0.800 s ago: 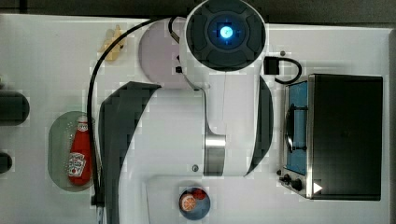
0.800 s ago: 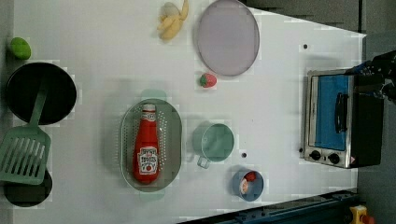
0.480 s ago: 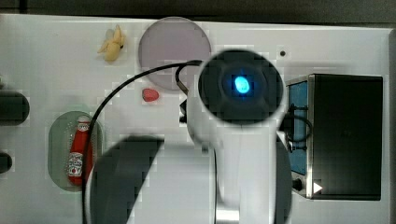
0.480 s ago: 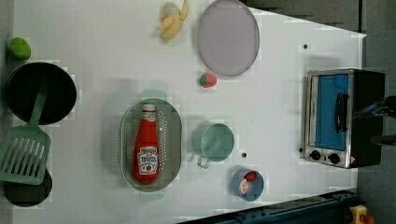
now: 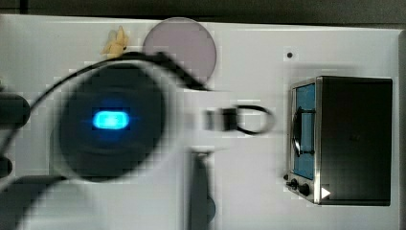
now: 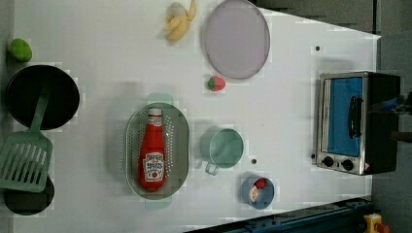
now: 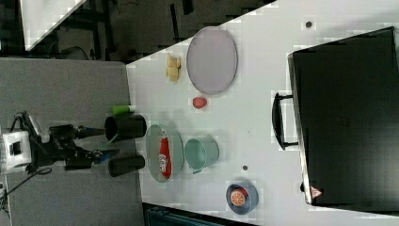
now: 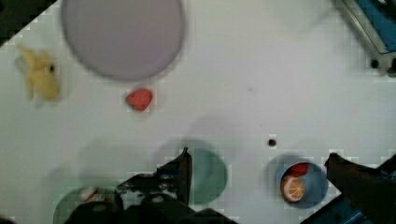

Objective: Pick ketchup from strainer and place it on the table

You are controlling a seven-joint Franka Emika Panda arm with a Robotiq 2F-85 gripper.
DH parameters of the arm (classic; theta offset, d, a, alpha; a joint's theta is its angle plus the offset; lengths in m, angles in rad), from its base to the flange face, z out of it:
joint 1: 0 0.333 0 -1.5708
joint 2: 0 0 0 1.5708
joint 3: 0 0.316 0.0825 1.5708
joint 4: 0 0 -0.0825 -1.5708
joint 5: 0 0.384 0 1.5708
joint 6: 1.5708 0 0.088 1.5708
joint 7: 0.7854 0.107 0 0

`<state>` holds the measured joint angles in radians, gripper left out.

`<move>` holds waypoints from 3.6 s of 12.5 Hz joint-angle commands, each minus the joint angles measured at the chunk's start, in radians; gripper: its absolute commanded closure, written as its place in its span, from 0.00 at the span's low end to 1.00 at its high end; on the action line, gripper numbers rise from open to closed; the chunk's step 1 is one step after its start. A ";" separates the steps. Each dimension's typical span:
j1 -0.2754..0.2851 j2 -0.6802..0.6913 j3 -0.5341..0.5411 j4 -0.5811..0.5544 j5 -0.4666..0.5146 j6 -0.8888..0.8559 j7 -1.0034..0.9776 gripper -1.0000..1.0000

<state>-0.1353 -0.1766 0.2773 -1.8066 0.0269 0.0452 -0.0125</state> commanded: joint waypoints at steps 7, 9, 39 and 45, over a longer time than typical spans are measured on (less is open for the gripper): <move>0.060 0.175 0.438 -0.068 0.005 0.206 0.051 0.00; 0.061 0.221 0.496 -0.128 0.003 0.325 0.054 0.00; 0.153 0.690 0.467 -0.375 -0.451 1.031 0.379 0.40; 0.005 0.437 0.625 -0.327 -0.141 0.851 0.344 0.40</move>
<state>-0.0935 0.2659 0.8936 -2.1816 -0.1310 0.8999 0.3157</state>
